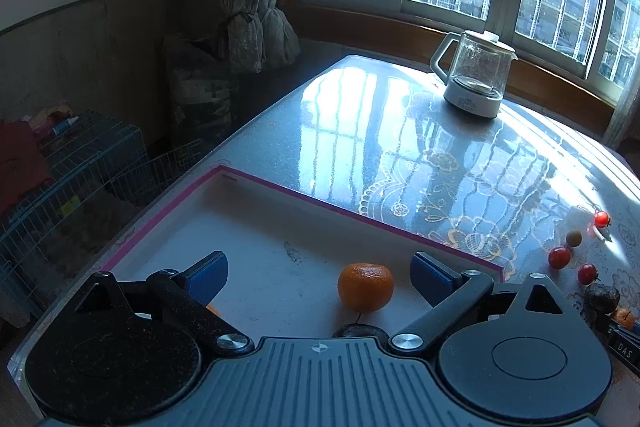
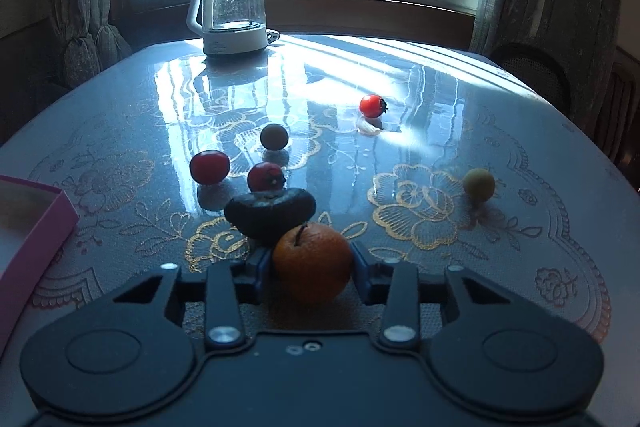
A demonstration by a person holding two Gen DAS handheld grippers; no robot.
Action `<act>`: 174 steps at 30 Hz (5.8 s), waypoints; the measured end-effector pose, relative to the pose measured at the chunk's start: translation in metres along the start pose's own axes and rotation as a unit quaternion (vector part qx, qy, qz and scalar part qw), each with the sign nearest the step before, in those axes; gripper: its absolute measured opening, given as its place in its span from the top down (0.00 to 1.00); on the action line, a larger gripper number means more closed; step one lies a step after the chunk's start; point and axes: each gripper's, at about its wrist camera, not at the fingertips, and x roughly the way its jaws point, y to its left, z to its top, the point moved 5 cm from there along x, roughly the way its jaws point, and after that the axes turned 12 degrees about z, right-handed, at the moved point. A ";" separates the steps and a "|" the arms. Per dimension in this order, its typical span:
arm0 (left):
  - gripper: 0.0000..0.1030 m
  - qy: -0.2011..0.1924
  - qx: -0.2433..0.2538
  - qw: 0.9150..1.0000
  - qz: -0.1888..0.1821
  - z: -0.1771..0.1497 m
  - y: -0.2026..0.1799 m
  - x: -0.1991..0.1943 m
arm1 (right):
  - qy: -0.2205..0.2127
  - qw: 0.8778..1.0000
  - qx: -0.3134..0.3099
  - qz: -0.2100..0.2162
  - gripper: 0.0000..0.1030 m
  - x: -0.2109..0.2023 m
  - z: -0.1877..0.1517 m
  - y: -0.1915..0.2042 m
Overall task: Organize fruits
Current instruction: 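Close the right tool on the stemmed orange, then carry the stemmed orange into the pink tray and open the right tool, then reach the left tool to the dark wrinkled fruit and grasp it, then carry the dark fruit into the pink tray and open the left tool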
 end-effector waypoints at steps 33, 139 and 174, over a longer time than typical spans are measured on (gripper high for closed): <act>0.06 -0.001 -0.076 0.995 0.065 0.009 0.143 0.018 | 0.032 0.982 -0.054 0.180 0.62 0.004 0.014 0.205; 0.62 -0.033 0.118 0.985 -0.120 -0.085 -0.273 -0.045 | -0.107 0.986 0.126 -0.029 0.15 -0.191 -0.016 -0.083; 0.62 -0.029 0.047 0.996 0.065 0.002 0.008 0.073 | -0.089 0.990 0.083 0.071 0.15 -0.133 0.008 0.071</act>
